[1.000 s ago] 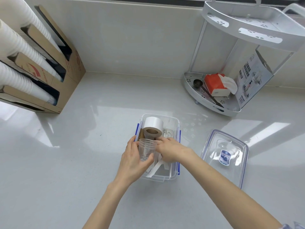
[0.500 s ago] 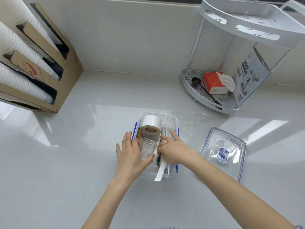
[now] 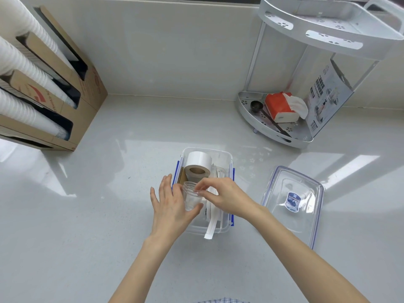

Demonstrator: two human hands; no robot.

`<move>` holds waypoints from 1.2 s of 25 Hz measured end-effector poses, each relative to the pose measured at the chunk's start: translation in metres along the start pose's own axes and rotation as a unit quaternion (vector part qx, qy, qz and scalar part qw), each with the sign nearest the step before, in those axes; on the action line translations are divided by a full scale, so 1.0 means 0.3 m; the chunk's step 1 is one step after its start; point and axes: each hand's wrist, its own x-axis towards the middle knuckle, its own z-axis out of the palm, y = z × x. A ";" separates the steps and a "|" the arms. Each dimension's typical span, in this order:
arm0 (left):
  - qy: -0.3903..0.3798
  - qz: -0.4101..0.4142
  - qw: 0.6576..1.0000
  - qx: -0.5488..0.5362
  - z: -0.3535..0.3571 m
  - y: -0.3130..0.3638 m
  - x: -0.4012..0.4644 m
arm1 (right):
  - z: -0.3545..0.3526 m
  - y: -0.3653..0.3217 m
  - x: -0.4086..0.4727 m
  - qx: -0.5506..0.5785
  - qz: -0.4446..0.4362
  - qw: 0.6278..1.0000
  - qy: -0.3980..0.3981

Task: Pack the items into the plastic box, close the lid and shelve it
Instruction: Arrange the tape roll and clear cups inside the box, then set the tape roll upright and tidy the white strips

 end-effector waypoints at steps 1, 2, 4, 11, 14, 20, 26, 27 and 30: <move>-0.007 0.001 1.000 -0.008 -0.003 -0.001 -0.001 | -0.001 0.001 0.007 0.000 0.010 1.000 0.006; -0.017 0.004 1.000 -0.014 -0.008 -0.004 -0.003 | 0.002 0.002 0.015 -0.008 0.018 1.000 0.004; -0.034 0.017 0.999 -0.018 -0.017 -0.009 -0.002 | 0.009 0.004 0.024 -0.032 0.029 0.999 -0.014; -0.040 0.023 0.998 -0.052 -0.021 -0.028 -0.004 | 0.057 -0.007 0.035 -0.069 0.043 0.996 -0.043; -0.045 0.019 0.997 -0.054 -0.019 -0.032 -0.003 | 0.050 -0.007 0.038 -0.066 0.038 0.996 -0.054; -0.046 0.022 0.997 -0.059 -0.027 -0.026 0.005 | 0.002 0.001 0.086 -0.032 0.073 0.989 0.127; 0.033 0.043 0.996 -0.076 -0.051 -0.012 0.083 | -0.007 -0.009 0.166 -0.133 0.092 0.979 0.122; 0.045 0.052 0.996 -0.060 -0.052 -0.008 0.110 | -0.003 -0.007 0.176 -0.137 0.092 0.978 0.126; 0.040 0.079 0.996 -0.022 -0.047 0.003 0.177 | 0.008 -0.001 0.195 -0.147 0.094 0.974 0.147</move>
